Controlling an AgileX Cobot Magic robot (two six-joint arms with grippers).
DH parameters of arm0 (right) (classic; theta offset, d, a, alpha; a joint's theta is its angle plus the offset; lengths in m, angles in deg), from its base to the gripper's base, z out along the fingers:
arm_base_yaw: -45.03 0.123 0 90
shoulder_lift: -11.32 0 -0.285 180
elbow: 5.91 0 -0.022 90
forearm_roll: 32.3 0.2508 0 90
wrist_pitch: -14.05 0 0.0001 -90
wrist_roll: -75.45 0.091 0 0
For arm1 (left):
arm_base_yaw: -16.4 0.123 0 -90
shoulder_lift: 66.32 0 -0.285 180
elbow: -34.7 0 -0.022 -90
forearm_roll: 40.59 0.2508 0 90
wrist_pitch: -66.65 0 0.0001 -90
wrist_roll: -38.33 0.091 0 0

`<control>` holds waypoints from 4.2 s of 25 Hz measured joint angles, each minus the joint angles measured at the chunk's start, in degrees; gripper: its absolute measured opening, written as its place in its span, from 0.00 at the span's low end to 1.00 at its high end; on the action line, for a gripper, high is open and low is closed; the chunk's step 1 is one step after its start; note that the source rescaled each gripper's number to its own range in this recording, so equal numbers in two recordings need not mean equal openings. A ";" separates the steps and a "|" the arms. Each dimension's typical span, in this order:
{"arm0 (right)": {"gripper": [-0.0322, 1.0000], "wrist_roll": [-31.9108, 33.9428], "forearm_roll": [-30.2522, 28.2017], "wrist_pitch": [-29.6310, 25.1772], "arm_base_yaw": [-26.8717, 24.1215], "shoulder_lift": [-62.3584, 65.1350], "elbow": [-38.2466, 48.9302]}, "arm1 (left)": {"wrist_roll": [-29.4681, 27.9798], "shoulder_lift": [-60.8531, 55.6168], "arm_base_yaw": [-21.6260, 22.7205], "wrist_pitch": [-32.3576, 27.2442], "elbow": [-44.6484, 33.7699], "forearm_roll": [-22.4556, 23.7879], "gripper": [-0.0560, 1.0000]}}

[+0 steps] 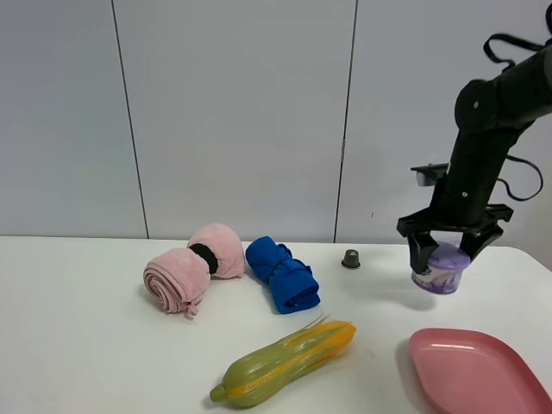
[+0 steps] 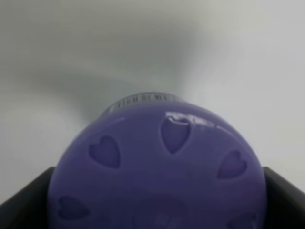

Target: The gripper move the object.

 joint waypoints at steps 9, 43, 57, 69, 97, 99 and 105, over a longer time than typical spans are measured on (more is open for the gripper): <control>0.03 -12.83 7.66 -5.79 10.98 8.37 0.00 | 0.00 0.00 0.00 0.00 0.00 0.00 1.00; 0.03 -0.70 -2.44 4.78 36.36 -14.52 -15.06 | 0.00 0.00 0.00 0.00 0.00 -0.05 1.00; 0.03 -0.70 -3.16 5.27 36.36 -16.82 -15.34 | 0.00 0.00 0.00 0.00 0.00 -0.05 1.00; 0.85 8.34 -6.95 6.31 36.36 -5.43 -15.34 | 0.00 0.00 0.00 0.00 0.00 -0.05 1.00; 0.88 3.80 -17.20 -17.27 28.24 28.96 -15.34 | 0.00 0.00 0.00 0.00 0.00 -0.05 1.00; 0.88 3.80 -17.20 -17.44 23.92 30.36 -15.34 | 0.00 0.00 0.00 0.00 0.00 -0.05 1.00; 0.88 2.66 -17.24 -17.62 9.76 34.26 -15.34 | 0.00 0.00 0.00 0.00 0.00 -0.05 1.00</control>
